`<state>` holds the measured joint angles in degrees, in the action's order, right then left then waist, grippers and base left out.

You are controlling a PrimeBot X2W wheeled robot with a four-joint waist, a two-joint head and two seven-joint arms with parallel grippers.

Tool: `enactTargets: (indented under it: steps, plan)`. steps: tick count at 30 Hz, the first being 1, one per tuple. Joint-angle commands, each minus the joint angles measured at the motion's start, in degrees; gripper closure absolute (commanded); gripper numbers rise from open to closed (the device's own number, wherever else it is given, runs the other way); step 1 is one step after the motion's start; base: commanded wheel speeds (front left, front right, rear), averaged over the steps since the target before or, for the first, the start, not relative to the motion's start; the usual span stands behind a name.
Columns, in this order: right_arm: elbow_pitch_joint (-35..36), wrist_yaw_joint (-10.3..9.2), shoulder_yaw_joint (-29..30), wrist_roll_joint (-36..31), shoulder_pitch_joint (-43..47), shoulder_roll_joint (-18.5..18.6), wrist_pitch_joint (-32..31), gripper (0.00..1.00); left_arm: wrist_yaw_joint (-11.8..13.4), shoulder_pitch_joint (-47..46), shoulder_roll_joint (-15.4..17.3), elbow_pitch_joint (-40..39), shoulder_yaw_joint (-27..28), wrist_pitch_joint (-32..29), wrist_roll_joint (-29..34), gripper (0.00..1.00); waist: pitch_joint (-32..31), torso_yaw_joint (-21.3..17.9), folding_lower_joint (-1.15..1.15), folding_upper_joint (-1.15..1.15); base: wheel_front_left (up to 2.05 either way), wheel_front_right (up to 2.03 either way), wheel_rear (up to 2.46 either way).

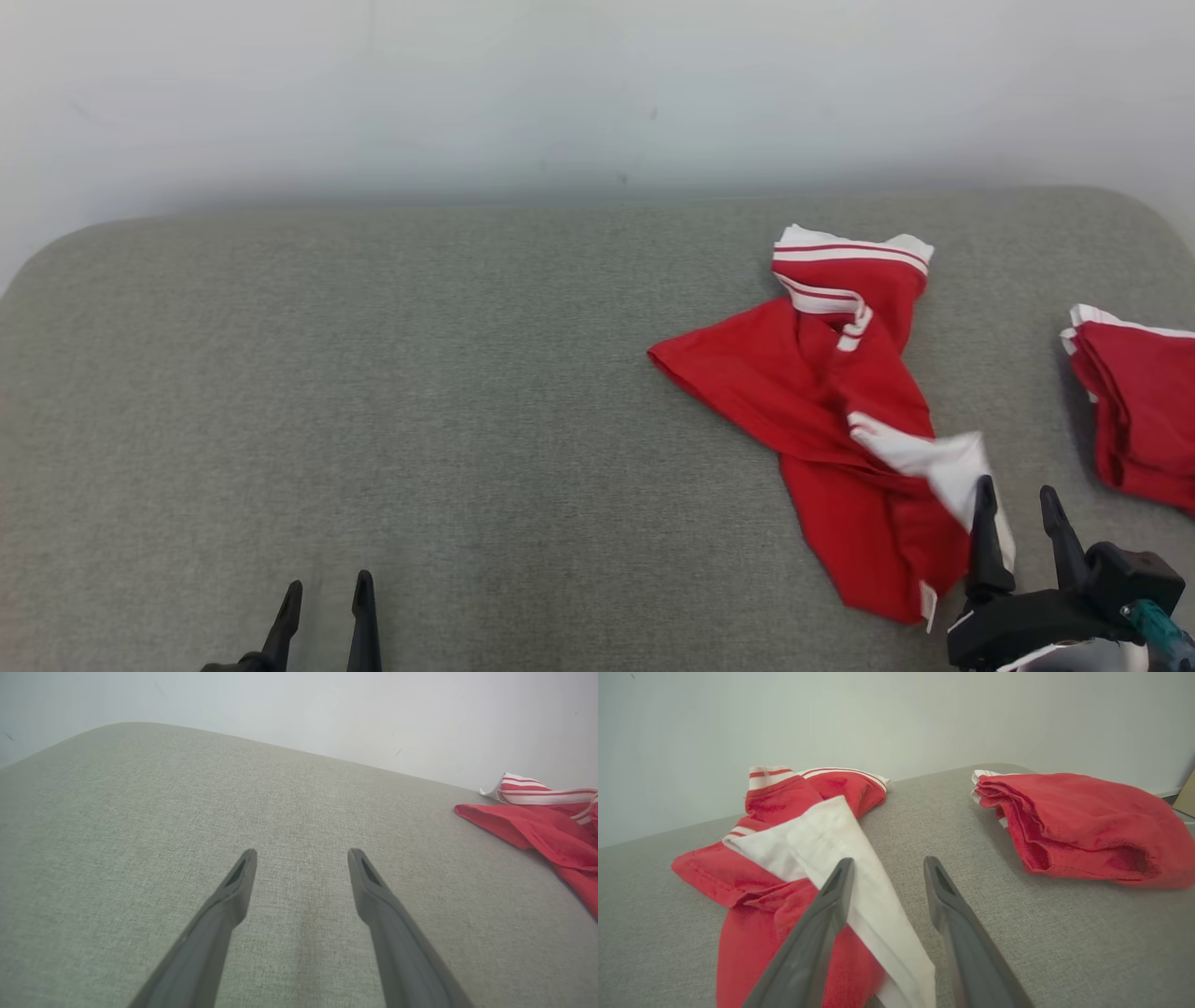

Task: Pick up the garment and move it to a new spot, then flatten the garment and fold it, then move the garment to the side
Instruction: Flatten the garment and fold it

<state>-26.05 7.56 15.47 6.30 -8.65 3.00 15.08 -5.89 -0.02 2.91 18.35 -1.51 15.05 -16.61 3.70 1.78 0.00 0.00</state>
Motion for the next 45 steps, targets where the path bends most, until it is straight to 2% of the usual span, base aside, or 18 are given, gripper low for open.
enactTargets:
  steps: [1,5,10,16,23,28,29,30,31,32,37,42,43,44,45]
  plan:
    - [0.75,-0.14,-0.54,0.64,0.11,-0.16,0.07,0.0,-0.02,-0.4,-0.03,0.05,0.1,0.17,0.53,0.0,0.32,-1.6,0.0,0.0,0.0,0.0,0.0]
    - [3.09,-0.14,-2.05,0.32,-1.01,-0.15,0.06,0.0,-0.11,-0.8,-0.03,0.16,0.0,0.17,0.65,0.0,0.68,-1.91,0.0,0.0,0.0,0.0,0.0]
    - [4.97,-0.14,-7.27,-1.12,-3.45,-0.15,0.07,0.0,-0.29,-1.37,-0.03,0.41,-0.51,0.17,0.5,0.0,1.17,-1.54,0.0,0.0,0.0,0.0,0.0]
    - [-0.06,-0.14,-12.38,-5.36,-8.18,-0.1,-0.21,0.0,-0.18,-1.64,-0.04,0.74,-1.21,0.17,-0.2,0.0,1.75,0.21,0.0,0.0,0.0,0.0,0.0]
    - [-7.43,-0.14,-10.4,-12.65,-11.3,0.34,-2.87,0.0,0.23,-1.64,-0.04,0.69,-1.6,0.17,-1.11,0.0,2.4,2.29,0.0,0.0,0.0,0.0,0.0]
    - [-9.7,-0.14,-8.39,-16.26,-12.04,0.35,-3.04,0.0,0.38,-1.03,-0.04,0.39,-1.43,0.17,-1.36,0.0,2.61,2.4,0.0,0.0,0.0,0.0,0.0]
    - [-9.94,-0.14,-7.78,-16.57,-12.12,0.33,-3.0,0.08,0.49,-0.94,-0.04,0.34,-1.39,0.17,-1.35,0.0,2.61,2.29,0.0,0.0,0.0,0.0,0.0]
    - [-10.13,-0.14,-7.26,-16.75,-12.2,0.33,-2.93,0.28,0.53,-0.9,-0.04,0.26,-1.36,0.17,-1.31,0.0,2.65,2.17,0.0,0.0,0.0,0.0,0.0]
    - [-10.23,-0.14,-6.78,-17.11,-12.32,0.29,-2.77,0.74,0.51,-0.98,-0.04,0.19,-1.37,0.17,-1.18,0.0,2.69,2.06,0.0,0.0,0.0,0.0,0.0]
    - [-10.38,-0.14,-6.14,-17.08,-12.43,0.25,-2.66,1.0,0.47,-1.15,-0.04,0.17,-1.4,0.17,-1.08,0.0,2.72,1.92,0.0,0.0,0.0,0.0,0.0]
    - [-9.85,-0.14,-1.87,-16.65,-13.64,0.61,-1.55,1.0,0.2,-2.13,-0.04,-0.16,-1.65,0.17,-0.56,0.0,2.82,0.99,0.0,0.0,0.0,0.0,0.0]
    - [-8.94,-0.14,5.62,-17.56,-14.52,2.13,-0.79,1.0,-0.05,-2.69,-0.04,-0.7,-2.45,0.17,-0.1,0.0,2.95,0.35,0.0,0.0,0.0,0.0,0.0]
    - [-8.81,-0.14,6.98,-18.21,-14.53,2.3,-0.67,0.35,-0.1,-2.74,-0.04,-0.79,-2.79,0.17,0.0,0.0,2.95,0.28,0.0,0.0,0.0,0.0,0.0]
    - [-8.65,-0.14,7.79,-18.38,-14.68,2.06,-0.44,0.0,-0.2,-2.86,-0.05,-0.89,-3.11,0.17,0.13,0.0,2.95,0.25,0.0,0.0,0.0,0.0,0.0]
    - [-8.3,-0.14,7.86,-18.8,-14.74,1.86,-0.27,0.0,-0.26,-3.02,-0.02,-1.0,-3.23,0.17,0.07,0.0,2.93,0.21,0.0,0.0,0.0,0.0,0.0]
